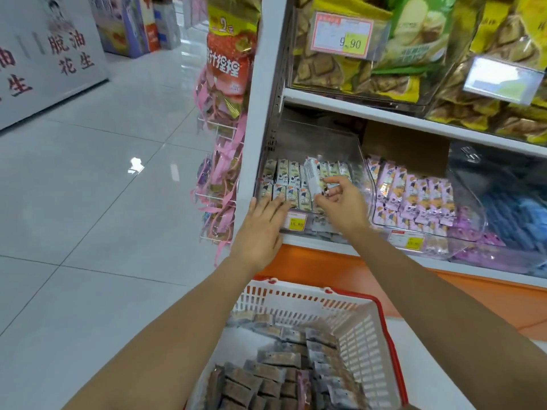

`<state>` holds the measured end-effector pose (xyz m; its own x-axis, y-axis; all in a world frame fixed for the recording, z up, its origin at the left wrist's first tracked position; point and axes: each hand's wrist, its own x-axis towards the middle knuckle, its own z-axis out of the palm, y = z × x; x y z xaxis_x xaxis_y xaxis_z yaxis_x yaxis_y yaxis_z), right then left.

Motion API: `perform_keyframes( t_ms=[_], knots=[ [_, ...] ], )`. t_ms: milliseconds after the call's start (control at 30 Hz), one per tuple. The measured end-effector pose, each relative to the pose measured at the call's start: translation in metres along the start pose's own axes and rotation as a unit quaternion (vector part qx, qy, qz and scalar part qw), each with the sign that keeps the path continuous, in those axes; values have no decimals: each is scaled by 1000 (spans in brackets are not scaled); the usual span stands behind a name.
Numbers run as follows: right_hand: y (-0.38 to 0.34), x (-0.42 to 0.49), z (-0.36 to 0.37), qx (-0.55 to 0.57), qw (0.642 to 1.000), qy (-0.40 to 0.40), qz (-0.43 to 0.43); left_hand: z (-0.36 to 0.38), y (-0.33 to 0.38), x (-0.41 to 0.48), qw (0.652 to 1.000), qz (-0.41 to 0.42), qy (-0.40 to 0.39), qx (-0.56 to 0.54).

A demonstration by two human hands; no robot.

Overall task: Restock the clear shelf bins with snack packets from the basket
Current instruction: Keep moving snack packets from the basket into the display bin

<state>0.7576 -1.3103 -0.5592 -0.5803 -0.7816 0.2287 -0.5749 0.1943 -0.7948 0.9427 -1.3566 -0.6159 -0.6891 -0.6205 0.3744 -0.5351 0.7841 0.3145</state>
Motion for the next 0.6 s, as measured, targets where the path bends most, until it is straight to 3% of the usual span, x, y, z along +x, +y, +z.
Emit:
perform_keyframes(
  t_ms=[267, 600],
  knots=[
    [16, 73, 31, -150, 989, 18, -5, 22, -2, 3, 996, 4, 79, 33],
    [39, 91, 50, -242, 970, -24, -7, 27, 0, 4, 997, -17, 77, -5]
  ],
)
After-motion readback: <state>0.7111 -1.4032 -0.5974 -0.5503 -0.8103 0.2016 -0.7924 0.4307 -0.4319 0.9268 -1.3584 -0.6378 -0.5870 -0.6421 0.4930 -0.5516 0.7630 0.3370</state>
